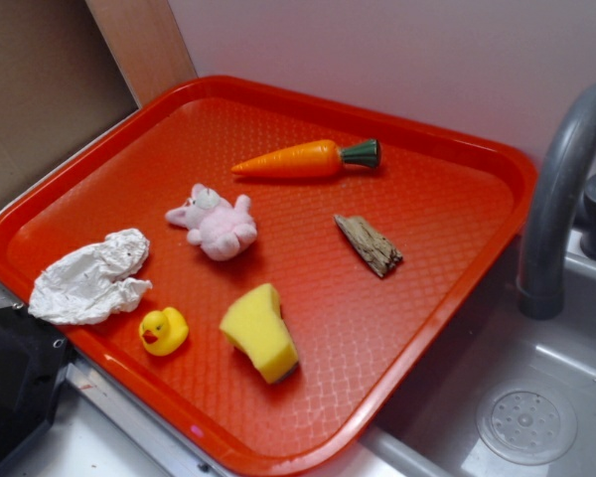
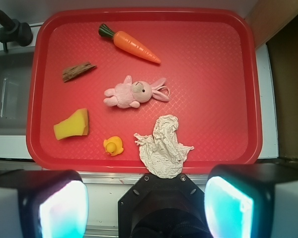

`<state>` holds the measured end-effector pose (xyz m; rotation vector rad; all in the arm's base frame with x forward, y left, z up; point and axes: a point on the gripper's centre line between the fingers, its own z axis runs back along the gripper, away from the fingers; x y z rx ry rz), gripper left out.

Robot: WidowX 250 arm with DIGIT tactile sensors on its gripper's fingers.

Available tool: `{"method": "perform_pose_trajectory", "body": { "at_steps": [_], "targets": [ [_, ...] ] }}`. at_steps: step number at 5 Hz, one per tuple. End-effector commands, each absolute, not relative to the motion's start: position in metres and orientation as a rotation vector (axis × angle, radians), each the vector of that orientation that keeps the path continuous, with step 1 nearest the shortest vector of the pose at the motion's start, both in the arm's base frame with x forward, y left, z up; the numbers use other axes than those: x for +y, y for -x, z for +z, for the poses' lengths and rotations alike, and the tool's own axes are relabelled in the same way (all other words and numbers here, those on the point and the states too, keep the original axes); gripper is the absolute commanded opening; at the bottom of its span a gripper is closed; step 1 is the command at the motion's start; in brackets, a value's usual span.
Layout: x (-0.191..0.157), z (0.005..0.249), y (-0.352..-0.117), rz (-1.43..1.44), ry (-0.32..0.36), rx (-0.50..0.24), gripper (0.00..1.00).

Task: Grab the green sponge.

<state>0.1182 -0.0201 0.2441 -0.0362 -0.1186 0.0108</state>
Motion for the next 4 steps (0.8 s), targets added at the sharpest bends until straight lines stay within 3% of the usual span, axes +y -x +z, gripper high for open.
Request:
{"method": "perform_pose_trajectory", "body": {
  "at_steps": [1, 2, 3, 4],
  "targets": [
    [-0.020, 0.244, -0.118, 0.011, 0.036, -0.119, 1.00],
    [-0.049, 0.240, -0.149, -0.242, 0.006, -0.135, 1.00],
    [-0.079, 0.231, -0.174, -0.496, -0.031, -0.086, 1.00],
    [-0.117, 0.219, -0.182, -0.749, -0.079, -0.062, 1.00]
  ]
}}
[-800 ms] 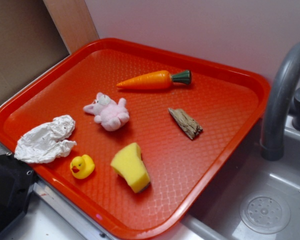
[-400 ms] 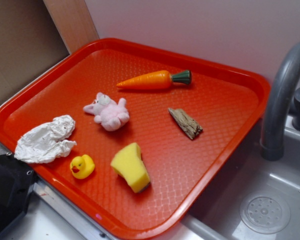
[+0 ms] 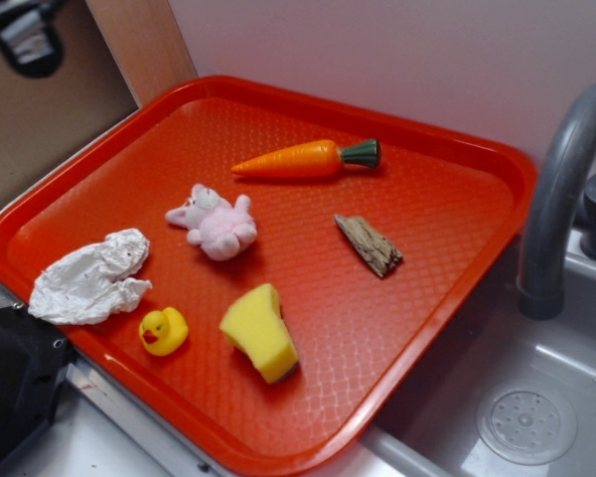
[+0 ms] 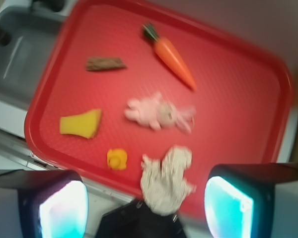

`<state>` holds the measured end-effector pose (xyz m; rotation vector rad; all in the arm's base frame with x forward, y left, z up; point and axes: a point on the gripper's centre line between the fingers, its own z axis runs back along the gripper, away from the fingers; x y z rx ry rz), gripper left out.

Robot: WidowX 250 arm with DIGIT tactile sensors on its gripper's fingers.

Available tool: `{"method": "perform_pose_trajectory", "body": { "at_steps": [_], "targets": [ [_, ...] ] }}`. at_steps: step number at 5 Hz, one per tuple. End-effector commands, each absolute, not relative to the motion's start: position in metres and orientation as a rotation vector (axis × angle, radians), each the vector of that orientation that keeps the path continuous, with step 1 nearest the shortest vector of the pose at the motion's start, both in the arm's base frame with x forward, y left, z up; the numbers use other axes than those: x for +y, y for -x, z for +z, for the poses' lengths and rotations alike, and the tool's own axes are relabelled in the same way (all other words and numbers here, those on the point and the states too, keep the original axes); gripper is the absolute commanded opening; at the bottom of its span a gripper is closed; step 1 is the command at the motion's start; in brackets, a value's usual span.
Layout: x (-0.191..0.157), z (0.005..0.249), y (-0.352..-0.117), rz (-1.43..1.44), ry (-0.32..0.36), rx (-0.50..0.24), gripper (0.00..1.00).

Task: Grab the green sponge.

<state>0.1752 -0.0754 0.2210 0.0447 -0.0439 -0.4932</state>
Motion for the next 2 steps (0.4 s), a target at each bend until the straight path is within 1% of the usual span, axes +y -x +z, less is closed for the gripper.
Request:
{"method": "perform_pose_trajectory", "body": {
  "at_steps": [1, 2],
  "targets": [
    [-0.143, 0.195, -0.169, -1.002, -0.099, -0.029, 1.00],
    [-0.158, 0.164, -0.143, -1.256, -0.082, 0.054, 1.00]
  ]
}}
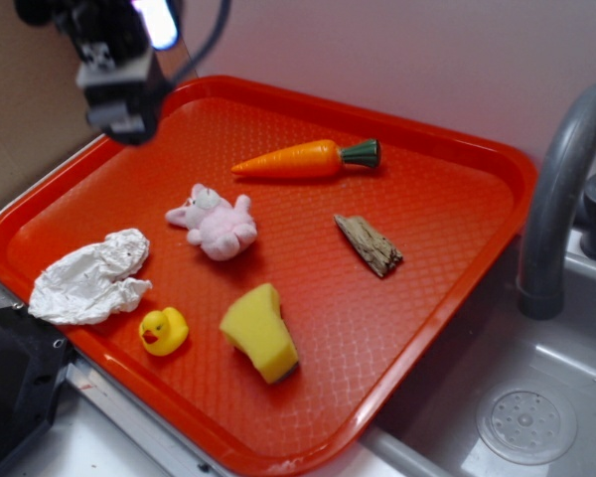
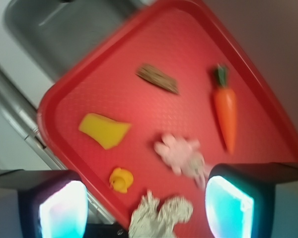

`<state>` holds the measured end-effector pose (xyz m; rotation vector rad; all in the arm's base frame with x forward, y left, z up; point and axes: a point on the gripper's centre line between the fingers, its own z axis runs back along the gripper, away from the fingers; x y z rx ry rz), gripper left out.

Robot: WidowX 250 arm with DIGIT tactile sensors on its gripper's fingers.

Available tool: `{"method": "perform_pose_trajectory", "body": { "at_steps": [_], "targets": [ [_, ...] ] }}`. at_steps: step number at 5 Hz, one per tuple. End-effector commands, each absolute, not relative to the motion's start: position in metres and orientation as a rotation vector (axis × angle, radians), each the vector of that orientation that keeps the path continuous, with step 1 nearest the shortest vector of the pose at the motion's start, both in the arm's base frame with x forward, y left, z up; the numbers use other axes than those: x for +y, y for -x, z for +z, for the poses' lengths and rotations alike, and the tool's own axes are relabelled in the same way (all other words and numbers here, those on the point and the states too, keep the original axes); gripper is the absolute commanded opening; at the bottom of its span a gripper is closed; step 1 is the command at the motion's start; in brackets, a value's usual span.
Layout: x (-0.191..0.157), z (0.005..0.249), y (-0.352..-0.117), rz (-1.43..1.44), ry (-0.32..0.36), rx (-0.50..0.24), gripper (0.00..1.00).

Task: Grab the green sponge.

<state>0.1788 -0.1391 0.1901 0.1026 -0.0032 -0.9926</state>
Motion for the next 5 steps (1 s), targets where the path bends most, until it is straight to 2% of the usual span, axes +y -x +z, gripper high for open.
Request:
{"method": "perform_pose_trajectory", "body": {
  "at_steps": [1, 2, 3, 4, 5],
  "targets": [
    [-0.153, 0.137, -0.130, -1.508, -0.081, 0.090, 1.00],
    [-0.155, 0.105, -0.140, -1.742, -0.146, 0.140, 1.00],
    [-0.161, 0.090, -0.152, -1.682, -0.246, 0.149, 1.00],
    [-0.161, 0.077, -0.158, -1.706, -0.230, 0.193, 1.00],
    [-0.157, 0.065, -0.153, -1.694, -0.140, 0.227, 1.00]
  ]
}}
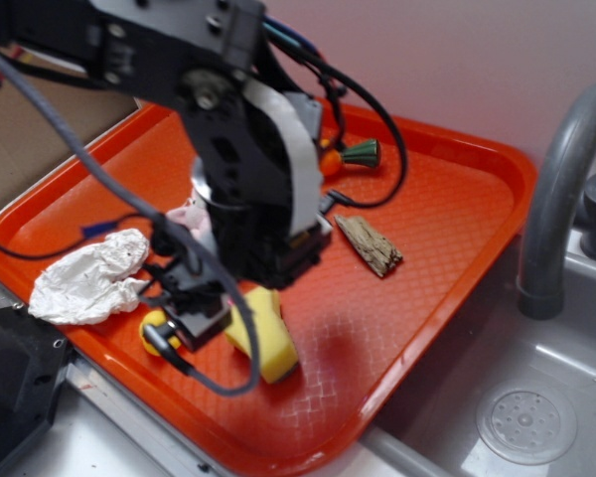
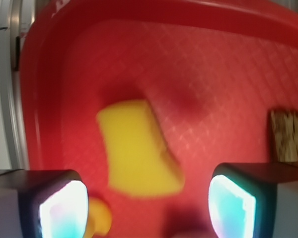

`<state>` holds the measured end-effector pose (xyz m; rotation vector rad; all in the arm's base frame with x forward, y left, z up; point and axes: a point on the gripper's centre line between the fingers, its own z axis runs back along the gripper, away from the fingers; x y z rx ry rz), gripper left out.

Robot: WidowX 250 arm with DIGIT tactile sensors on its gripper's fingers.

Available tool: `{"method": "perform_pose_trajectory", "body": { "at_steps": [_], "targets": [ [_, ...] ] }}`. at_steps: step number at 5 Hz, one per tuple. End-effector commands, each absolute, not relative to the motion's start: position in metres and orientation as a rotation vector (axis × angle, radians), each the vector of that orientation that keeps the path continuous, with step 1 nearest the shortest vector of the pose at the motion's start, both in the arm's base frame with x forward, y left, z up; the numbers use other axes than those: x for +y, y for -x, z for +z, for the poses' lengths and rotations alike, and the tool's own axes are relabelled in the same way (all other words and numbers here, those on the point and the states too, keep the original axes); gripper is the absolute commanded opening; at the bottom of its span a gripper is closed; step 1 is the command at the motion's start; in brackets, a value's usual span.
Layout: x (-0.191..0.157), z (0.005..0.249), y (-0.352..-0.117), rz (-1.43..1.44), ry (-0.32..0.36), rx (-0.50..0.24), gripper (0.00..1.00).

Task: Grab the green sponge.

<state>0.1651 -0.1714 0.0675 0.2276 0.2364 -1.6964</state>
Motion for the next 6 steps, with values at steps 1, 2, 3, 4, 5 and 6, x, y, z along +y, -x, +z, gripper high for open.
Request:
{"method": "perform_pose_trajectory", "body": {
  "at_steps": [1, 2, 3, 4, 5, 6],
  "targets": [
    [-0.152, 0.047, -0.148, -1.675, -0.117, 0.252, 1.00],
    [-0.148, 0.039, -0.149, -1.657, -0.129, 0.275, 1.00],
    [-0.146, 0.027, -0.149, -1.614, -0.135, 0.255, 0.58],
    [-0.144, 0.035, -0.148, -1.523, -0.114, 0.137, 0.00],
    [-0.142, 0.040, -0.147, -1.310, -0.104, 0.030, 0.00],
    [-0.134, 0.070, -0.153, -1.058, -0.121, -0.014, 0.00]
  ]
}}
